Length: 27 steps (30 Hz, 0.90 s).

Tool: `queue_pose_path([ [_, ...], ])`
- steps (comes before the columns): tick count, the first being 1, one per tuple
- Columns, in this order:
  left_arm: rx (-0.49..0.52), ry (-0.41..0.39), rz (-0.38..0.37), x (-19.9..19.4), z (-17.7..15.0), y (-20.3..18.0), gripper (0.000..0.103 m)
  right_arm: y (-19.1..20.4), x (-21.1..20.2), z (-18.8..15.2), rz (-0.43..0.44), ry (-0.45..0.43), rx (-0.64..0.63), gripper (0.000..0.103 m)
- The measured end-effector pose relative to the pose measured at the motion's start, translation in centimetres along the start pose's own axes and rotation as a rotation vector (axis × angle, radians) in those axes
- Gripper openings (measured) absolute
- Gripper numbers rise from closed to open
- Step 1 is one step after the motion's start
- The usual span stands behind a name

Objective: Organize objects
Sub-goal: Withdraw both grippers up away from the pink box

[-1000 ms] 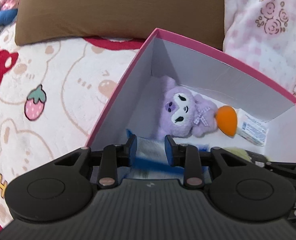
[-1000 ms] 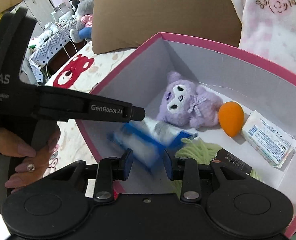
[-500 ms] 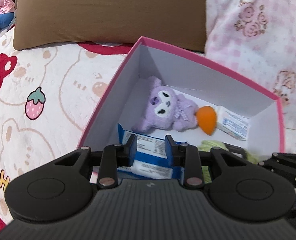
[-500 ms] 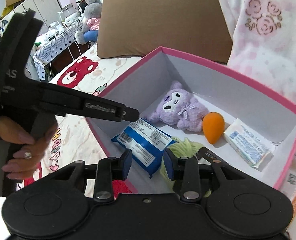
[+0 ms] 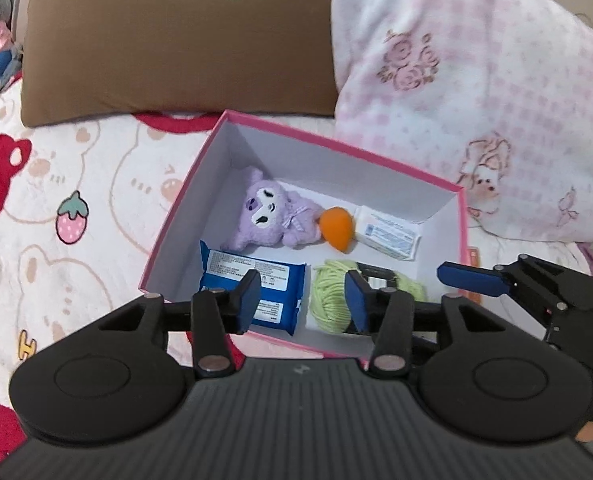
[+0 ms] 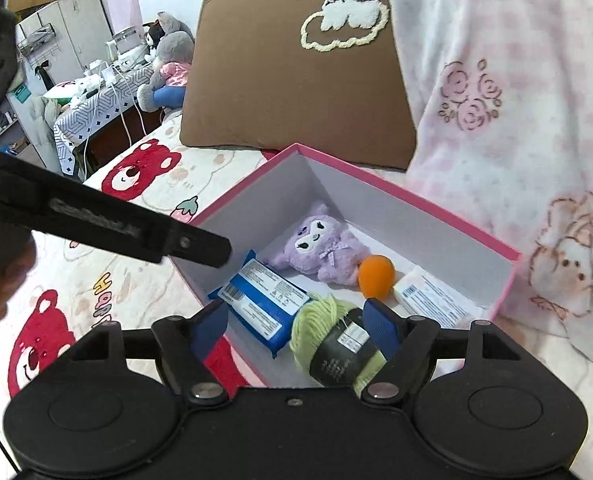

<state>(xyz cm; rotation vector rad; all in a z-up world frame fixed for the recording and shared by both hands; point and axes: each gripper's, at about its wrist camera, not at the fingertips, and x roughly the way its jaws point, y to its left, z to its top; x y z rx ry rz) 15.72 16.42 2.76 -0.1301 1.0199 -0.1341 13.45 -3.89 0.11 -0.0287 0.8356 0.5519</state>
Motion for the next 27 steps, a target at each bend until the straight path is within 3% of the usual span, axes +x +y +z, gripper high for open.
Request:
queue_pose_path([
  [4,0.009,-0.029,0.011,-2.1,-0.9,-1.5,0.060,0.3,-2.9,-0.2,-0.037,-0.023,-0.034,0.084],
  [10,0.043,0.013,-0.035,-4.1,-2.7,-4.2,0.064,-0.3,-6.0,-0.8,-0.055,0.001,0.004,0.087],
  [19,0.067,-0.004,-0.038,-8.0,-4.7,-6.6,0.074,0.8,-10.4,-2.5,-0.040,0.014,-0.038,0.087],
  [27,0.078,0.020,-0.070,-9.0,-6.5,-8.0,0.075,1.3,-13.7,-4.5,-0.015,0.058,-0.094,0.087],
])
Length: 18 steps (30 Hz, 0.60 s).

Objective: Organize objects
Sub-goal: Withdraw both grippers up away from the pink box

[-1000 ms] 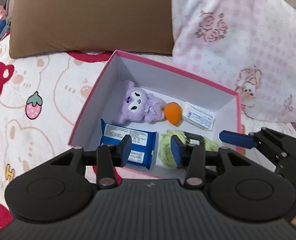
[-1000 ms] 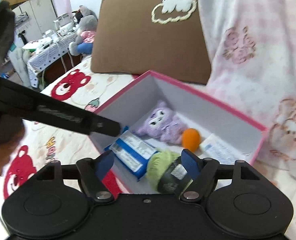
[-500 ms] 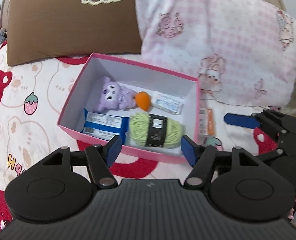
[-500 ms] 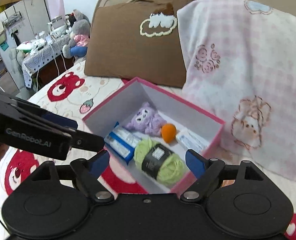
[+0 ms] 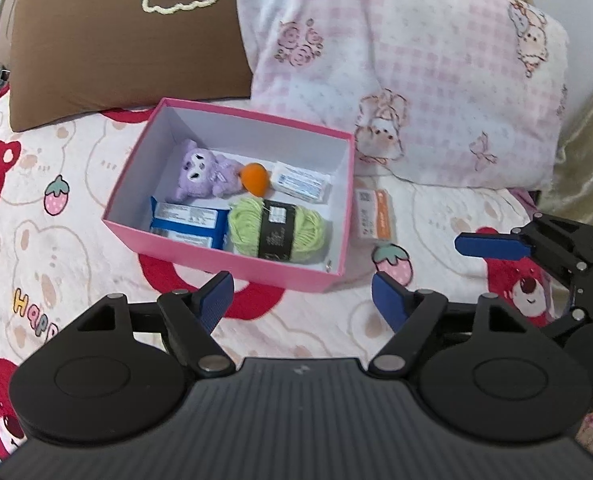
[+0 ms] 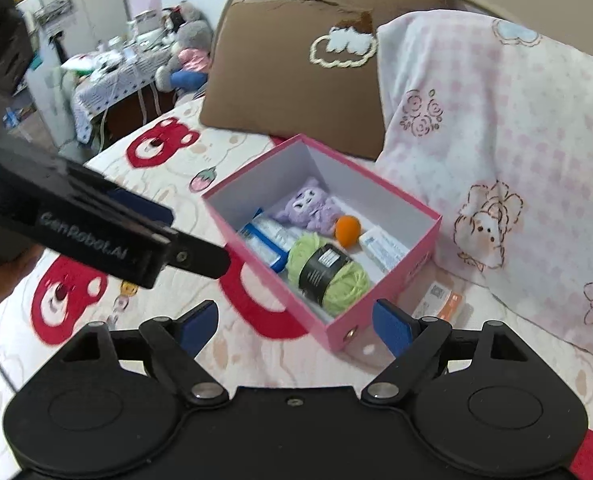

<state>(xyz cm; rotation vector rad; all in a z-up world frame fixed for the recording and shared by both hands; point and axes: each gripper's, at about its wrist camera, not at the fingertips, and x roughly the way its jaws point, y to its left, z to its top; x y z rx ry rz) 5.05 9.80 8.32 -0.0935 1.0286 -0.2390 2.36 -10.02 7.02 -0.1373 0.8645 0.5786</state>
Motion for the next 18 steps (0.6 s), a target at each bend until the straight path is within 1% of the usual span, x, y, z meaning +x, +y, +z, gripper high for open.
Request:
queue_pose_path([
  [3,0.005,0.016,-0.013,0.2,-0.4,-1.1,0.075,0.1,-1.1,-0.7,-0.001,0.000,-0.009,0.087],
  [11,0.082,0.067,-0.056,0.6,-1.6,-4.4,0.075,-0.6,-2.8,-3.0,-0.045,0.032,-0.012,0.087],
  [18,0.118,0.118,-0.086,1.7,-2.4,-6.5,0.075,-2.3,-3.6,-4.8,-0.087,0.048,0.031,0.087],
])
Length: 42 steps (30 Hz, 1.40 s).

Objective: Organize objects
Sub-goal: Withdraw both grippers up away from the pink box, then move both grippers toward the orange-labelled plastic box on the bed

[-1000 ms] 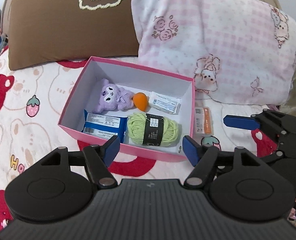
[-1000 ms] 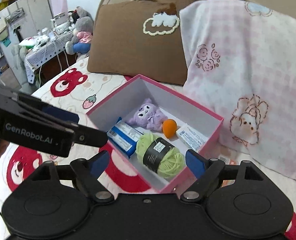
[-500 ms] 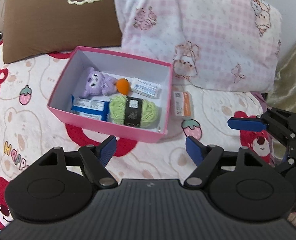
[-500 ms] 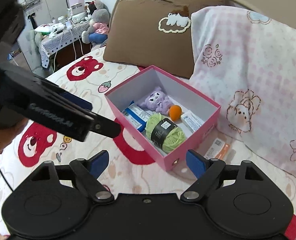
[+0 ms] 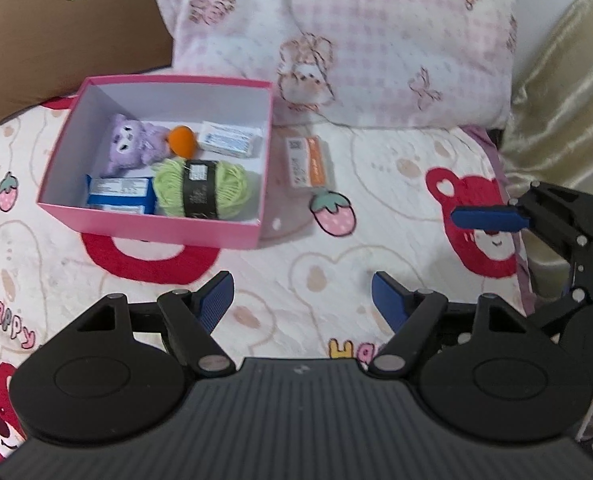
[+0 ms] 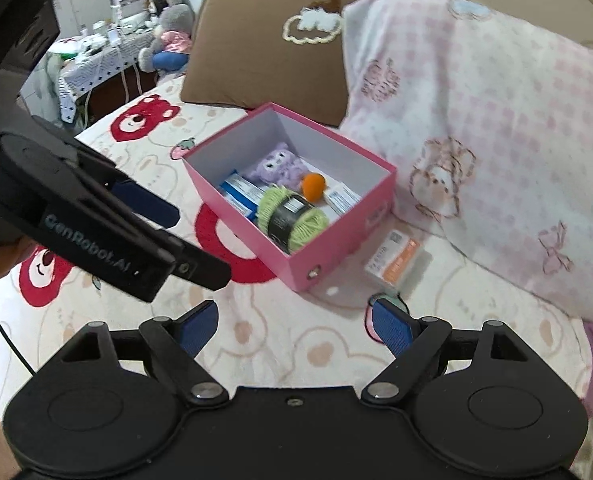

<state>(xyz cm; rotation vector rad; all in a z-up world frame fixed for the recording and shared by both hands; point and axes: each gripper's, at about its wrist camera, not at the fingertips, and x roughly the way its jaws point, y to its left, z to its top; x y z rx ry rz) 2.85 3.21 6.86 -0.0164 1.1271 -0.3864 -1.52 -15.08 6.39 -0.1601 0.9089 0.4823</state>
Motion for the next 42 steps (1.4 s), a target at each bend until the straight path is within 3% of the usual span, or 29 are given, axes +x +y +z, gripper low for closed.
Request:
queue_pose_path([
  [17,0.001,0.076,-0.070,5.9,0.9,-3.3,0.075,-3.9,1.7,-2.9,-0.040,0.052,0.026,0.087],
  [20,0.035,0.045,-0.099,7.1,1.0,-3.9,0.075,-4.9,2.4,-3.3,-0.024,0.030,0.022,0.087],
  [25,0.046,0.001,-0.078,9.1,1.1,-4.4,0.073,-7.2,3.9,-4.2,0.044,-0.005,0.062,0.087],
  [37,0.010,-0.162,-0.021,13.8,2.5,-5.1,0.067,-9.7,9.3,-5.8,0.014,-0.164,0.016,0.087],
  [42,0.014,-0.175,0.018,15.5,2.9,-5.3,0.063,-11.0,11.7,-5.6,0.016,-0.237,0.042,0.087],
])
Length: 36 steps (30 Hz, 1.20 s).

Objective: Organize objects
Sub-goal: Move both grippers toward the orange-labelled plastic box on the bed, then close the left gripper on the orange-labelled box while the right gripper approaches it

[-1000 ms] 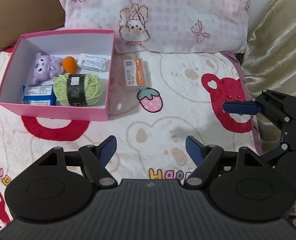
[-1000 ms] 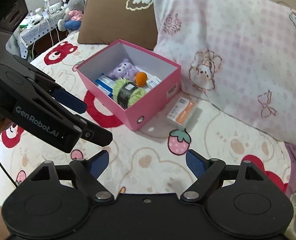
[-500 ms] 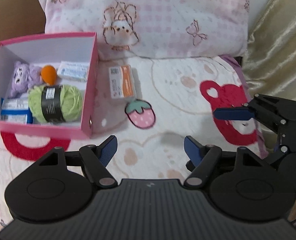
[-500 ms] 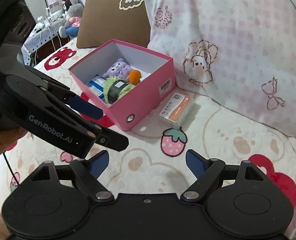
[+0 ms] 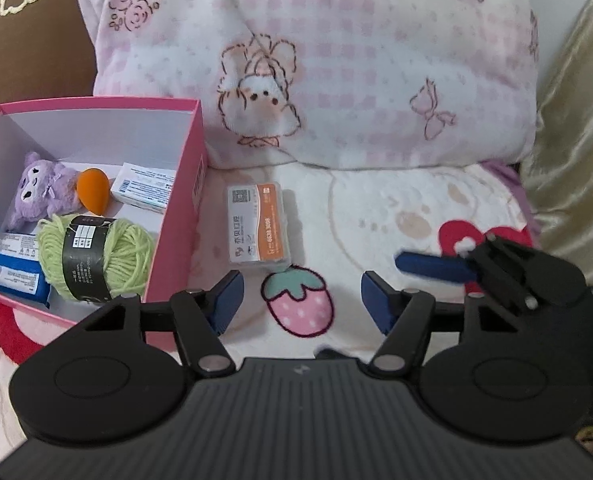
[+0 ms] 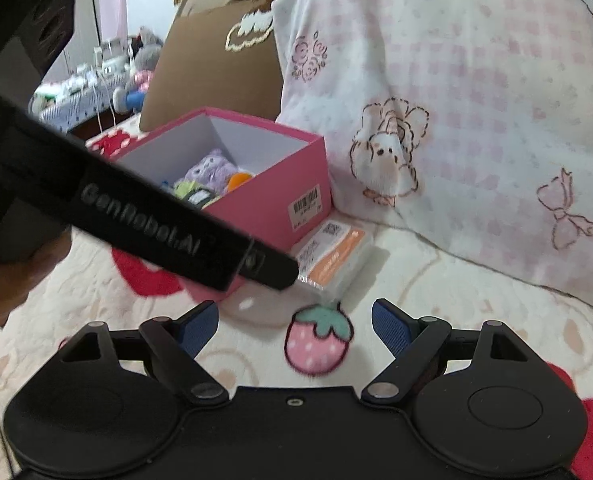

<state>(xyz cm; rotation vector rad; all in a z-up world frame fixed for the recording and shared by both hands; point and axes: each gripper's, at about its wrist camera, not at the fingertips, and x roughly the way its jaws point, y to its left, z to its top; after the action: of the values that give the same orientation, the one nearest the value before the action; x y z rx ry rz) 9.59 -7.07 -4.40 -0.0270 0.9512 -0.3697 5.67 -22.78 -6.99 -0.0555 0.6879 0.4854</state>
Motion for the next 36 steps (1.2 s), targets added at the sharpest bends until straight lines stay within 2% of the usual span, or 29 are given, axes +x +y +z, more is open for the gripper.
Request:
queue_pose_path([
  [5,0.032,-0.025,0.047,2.0,-0.3,-0.1,0.055,-0.7,2.7,-0.3,-0.014,-0.032,0.033,0.087],
  [11,0.019,-0.136,0.087,3.9,-0.2,0.2,0.055,-0.6,6.1,-1.8,-0.019,-0.026,0.071,0.087],
  [14,0.001,-0.129,0.076,4.8,0.0,0.6,0.052,-0.7,7.5,-2.0,-0.027,-0.019,0.077,0.086],
  [19,0.028,-0.119,0.128,5.8,0.4,0.7,0.050,-0.8,9.3,-2.1,-0.056,-0.041,0.073,0.085],
  [22,-0.006,-0.109,0.092,6.1,0.7,1.5,0.048,-1.1,9.9,-2.3,-0.058,-0.053,0.079,0.085],
  [25,-0.002,-0.080,0.098,6.6,1.0,1.4,0.048,-1.8,10.3,-2.3,-0.043,-0.063,0.105,0.085],
  [29,-0.062,-0.065,0.067,6.7,1.1,2.0,0.048,-2.3,10.9,-2.2,-0.026,-0.068,0.128,0.085],
  [32,-0.099,-0.050,0.046,7.1,1.4,2.3,0.048,-3.7,11.3,-2.2,0.022,-0.070,0.225,0.085],
  [36,-0.141,-0.043,0.037,7.9,1.4,2.7,0.048,-3.3,11.8,-2.0,0.021,-0.072,0.178,0.085],
])
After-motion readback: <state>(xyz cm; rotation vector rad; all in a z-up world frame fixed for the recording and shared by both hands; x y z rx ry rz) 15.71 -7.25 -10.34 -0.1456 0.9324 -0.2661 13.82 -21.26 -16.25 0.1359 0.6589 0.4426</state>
